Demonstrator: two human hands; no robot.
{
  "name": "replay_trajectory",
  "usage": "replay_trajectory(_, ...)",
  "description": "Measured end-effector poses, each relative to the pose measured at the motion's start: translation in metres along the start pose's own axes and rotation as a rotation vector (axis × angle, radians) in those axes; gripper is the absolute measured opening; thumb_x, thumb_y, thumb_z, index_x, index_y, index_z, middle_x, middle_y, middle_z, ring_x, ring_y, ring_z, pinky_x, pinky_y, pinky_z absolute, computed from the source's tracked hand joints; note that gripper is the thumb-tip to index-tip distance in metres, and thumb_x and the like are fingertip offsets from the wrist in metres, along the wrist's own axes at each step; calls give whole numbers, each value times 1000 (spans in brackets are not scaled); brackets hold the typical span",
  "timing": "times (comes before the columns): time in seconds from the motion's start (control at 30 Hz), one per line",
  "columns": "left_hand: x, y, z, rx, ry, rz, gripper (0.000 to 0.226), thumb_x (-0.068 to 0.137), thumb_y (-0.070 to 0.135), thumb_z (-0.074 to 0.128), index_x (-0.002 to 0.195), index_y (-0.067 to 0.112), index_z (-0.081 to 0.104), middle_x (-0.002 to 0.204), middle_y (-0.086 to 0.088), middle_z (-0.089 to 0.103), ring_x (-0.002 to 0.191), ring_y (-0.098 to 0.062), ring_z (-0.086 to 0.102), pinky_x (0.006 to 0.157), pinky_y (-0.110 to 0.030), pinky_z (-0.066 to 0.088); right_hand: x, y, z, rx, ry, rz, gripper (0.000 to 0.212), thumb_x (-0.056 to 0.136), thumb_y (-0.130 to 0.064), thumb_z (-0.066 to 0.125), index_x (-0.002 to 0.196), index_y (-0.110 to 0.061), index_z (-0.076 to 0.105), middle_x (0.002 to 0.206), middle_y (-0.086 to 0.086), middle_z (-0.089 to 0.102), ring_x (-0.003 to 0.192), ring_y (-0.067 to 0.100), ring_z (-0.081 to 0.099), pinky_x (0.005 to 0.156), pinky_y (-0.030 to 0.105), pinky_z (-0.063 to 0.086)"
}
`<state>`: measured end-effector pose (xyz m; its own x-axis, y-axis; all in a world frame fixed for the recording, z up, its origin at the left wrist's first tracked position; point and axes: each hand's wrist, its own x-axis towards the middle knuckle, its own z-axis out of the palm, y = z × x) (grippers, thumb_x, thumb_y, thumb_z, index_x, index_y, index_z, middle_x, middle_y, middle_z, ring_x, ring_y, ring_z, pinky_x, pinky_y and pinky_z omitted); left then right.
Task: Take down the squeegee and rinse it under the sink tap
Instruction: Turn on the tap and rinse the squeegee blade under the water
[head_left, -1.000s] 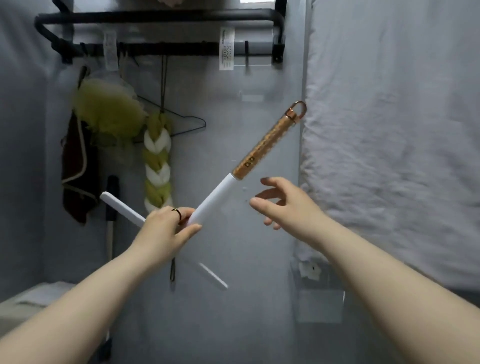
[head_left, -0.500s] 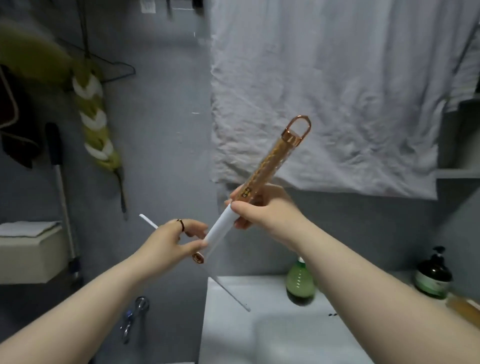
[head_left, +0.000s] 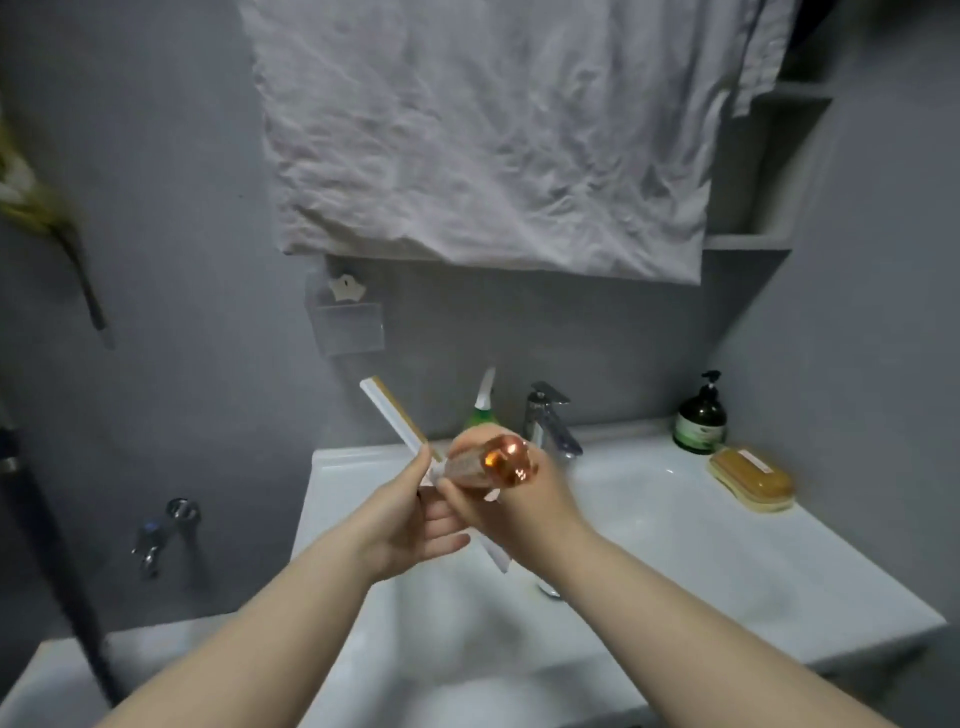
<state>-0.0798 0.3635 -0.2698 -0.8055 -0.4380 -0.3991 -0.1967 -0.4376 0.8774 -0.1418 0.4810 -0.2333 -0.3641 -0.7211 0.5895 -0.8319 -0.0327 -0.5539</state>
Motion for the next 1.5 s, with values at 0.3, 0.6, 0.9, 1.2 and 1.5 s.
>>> replay_trajectory(0.3,69,3,26,-153,115,-13,19,95,16,43,86,3,53,63,-8,51,38,-13,54,33,-16,48,-20,73,-3,-75,-371,166,33,81,-12,58,112,-22,52,115,-4,53,87,10,58,80,31,49)
replay_trajectory(0.6,112,17,-20,372,56,-131,25,95,24,44,104,1,50,70,-9,54,38,-12,49,35,-18,46,28,165,-24,-404,-268,441,36,88,-12,44,123,-17,51,128,4,56,109,25,55,88,31,41)
replay_trajectory(0.9,126,-4,-37,568,67,-79,20,96,25,41,95,14,58,73,-2,56,37,-9,41,35,-18,35,105,233,-17,-406,-203,497,40,87,-11,45,127,-13,48,135,11,48,116,31,50,89,36,43)
replay_trajectory(1.2,150,-24,-26,799,350,-50,15,86,13,59,72,12,52,64,-2,53,30,-2,51,32,-14,38,155,284,-4,-625,-488,238,46,89,-10,42,135,-16,37,135,14,49,113,38,53,89,42,46)
replay_trajectory(1.5,162,-43,-4,738,408,-29,15,88,10,57,75,16,51,63,0,60,30,-3,48,35,-15,39,160,294,-5,-822,-516,2,40,89,-8,39,129,-3,40,119,16,61,105,35,61,79,40,49)
